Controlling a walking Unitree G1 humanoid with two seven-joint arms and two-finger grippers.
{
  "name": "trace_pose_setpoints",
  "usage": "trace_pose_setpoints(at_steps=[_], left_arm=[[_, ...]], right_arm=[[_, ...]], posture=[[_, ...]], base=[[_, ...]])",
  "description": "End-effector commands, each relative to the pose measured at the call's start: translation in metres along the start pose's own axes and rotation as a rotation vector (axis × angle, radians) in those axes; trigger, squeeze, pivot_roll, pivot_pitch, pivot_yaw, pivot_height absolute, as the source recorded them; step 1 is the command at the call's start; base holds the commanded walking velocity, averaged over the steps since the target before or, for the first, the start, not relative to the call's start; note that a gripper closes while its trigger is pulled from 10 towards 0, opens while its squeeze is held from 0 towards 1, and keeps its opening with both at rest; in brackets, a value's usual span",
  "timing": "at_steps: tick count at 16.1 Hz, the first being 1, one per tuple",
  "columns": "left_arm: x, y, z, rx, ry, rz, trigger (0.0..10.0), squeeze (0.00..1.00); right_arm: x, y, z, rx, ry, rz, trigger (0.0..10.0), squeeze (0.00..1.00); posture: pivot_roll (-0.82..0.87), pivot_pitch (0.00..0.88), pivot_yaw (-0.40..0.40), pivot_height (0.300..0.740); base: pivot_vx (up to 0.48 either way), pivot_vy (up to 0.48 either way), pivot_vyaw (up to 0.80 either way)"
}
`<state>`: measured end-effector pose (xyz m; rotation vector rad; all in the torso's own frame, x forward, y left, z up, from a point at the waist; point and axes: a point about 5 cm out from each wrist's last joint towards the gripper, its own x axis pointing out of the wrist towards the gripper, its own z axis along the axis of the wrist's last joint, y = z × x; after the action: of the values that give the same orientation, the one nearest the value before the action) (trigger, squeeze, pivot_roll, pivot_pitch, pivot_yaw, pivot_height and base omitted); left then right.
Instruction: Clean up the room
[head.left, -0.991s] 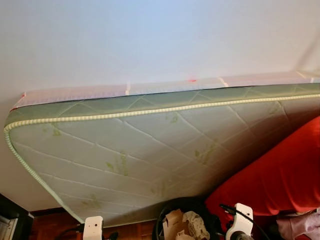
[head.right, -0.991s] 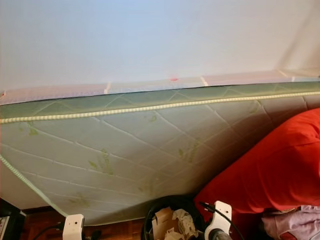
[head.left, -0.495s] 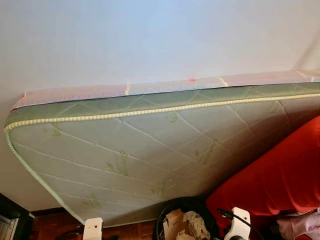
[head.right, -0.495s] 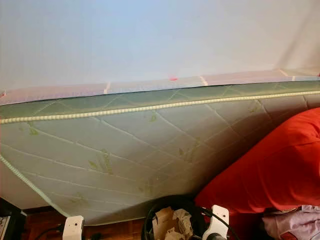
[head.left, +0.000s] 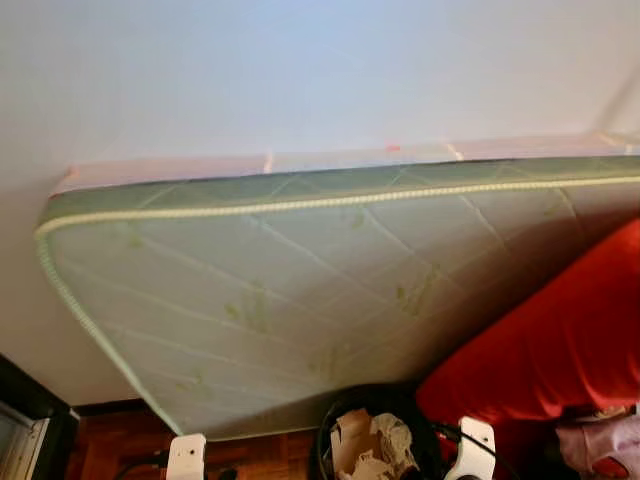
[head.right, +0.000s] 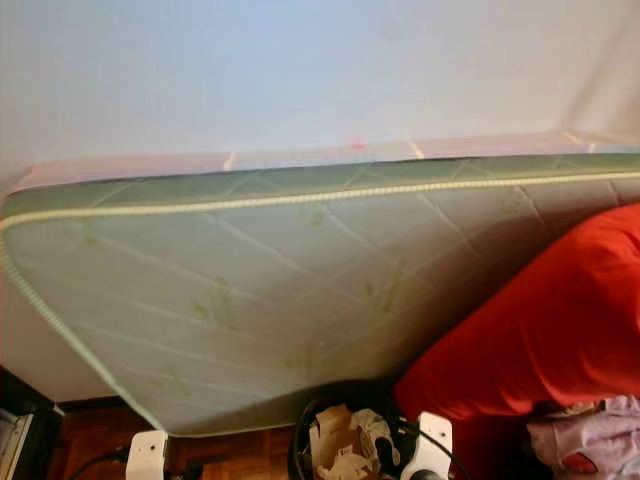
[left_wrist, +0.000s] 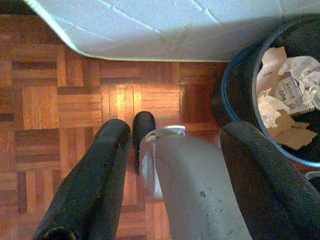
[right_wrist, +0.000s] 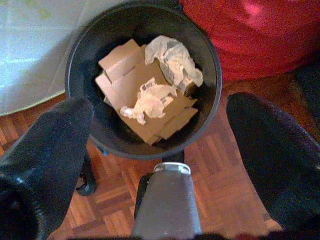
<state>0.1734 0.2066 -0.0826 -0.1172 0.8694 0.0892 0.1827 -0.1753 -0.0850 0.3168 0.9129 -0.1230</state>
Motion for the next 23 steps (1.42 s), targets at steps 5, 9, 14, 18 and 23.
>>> trace_pose_setpoints(at_steps=[5, 9, 14, 18, 23], left_arm=[[-0.002, 0.0, -0.008, -0.015, 0.032, 0.004, 10.0, 0.0], [-0.002, 0.0, -0.008, -0.02, 0.032, 0.006, 10.0, 0.0], [-0.001, -0.001, -0.008, -0.023, 0.031, 0.009, 10.0, 0.0], [-0.001, -0.001, -0.007, -0.025, 0.029, 0.011, 10.0, 0.0], [-0.001, -0.002, -0.007, -0.036, 0.026, 0.01, 10.0, 0.0]], right_arm=[[-0.012, -0.017, -0.029, -0.015, 0.013, 0.009, 10.0, 0.0], [-0.022, -0.045, -0.036, -0.012, 0.02, -0.014, 10.0, 0.0], [-0.01, -0.023, -0.02, -0.025, 0.027, -0.013, 10.0, 0.0], [-0.002, 0.003, -0.011, -0.027, 0.019, 0.011, 10.0, 0.0], [0.009, 0.025, 0.028, -0.037, -0.017, 0.026, 10.0, 0.0]], posture=[[0.13, 0.0, -0.057, 0.74], [0.13, 0.0, -0.059, 0.74], [0.14, 0.014, -0.066, 0.74], [0.14, 0.017, -0.068, 0.74], [0.14, 0.022, -0.074, 0.74]], base=[[-0.255, 0.0, 0.0], [-0.257, 0.0, 0.0], [-0.205, 0.0, 0.0], [0.0, 0.0, 0.0], [0.0, 0.0, 0.0]])
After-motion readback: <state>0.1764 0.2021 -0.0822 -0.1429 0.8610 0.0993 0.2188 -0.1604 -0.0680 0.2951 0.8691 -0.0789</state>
